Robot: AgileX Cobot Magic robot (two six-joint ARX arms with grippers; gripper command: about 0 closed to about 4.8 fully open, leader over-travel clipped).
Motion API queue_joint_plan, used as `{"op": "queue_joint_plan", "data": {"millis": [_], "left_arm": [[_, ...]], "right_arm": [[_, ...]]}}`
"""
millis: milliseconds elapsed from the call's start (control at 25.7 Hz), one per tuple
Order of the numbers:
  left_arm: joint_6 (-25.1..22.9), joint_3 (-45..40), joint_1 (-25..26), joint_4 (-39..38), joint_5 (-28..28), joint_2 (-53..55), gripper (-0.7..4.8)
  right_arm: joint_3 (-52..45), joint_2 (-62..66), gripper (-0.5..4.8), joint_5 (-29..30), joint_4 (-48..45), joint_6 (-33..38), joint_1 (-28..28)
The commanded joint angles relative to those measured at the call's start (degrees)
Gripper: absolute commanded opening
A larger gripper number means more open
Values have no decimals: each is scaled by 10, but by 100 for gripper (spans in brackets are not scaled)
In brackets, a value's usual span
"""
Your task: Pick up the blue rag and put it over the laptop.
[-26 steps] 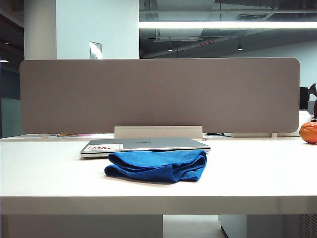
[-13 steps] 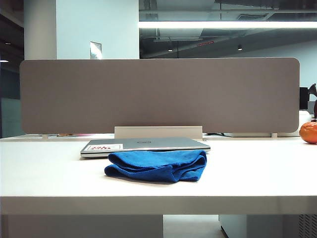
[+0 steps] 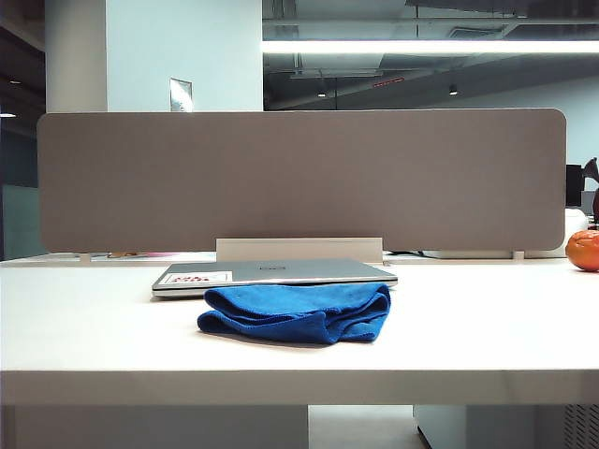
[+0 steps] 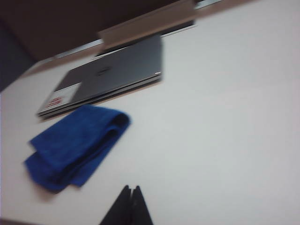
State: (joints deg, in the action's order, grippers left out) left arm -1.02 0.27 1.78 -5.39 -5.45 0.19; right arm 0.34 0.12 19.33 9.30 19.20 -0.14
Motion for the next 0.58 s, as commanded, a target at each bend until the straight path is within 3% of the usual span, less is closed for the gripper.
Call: {"op": "queue_joint_plan", "data": {"millis": [39, 234, 428, 584], "left_arm": [[5, 2, 0, 3, -4, 0, -6], [24, 2, 0, 13, -2, 0, -6], [87, 3, 0, 41, -2, 0, -6], [101, 17, 0, 37, -61, 0, -6]], "right_arm": [[-2, -1, 11, 86, -22, 8, 1], [-2, -1, 24, 205, -25, 38, 1], [-2, -1, 24, 213, -25, 37, 1], [-2, -1, 23, 213, -25, 37, 1]]}}
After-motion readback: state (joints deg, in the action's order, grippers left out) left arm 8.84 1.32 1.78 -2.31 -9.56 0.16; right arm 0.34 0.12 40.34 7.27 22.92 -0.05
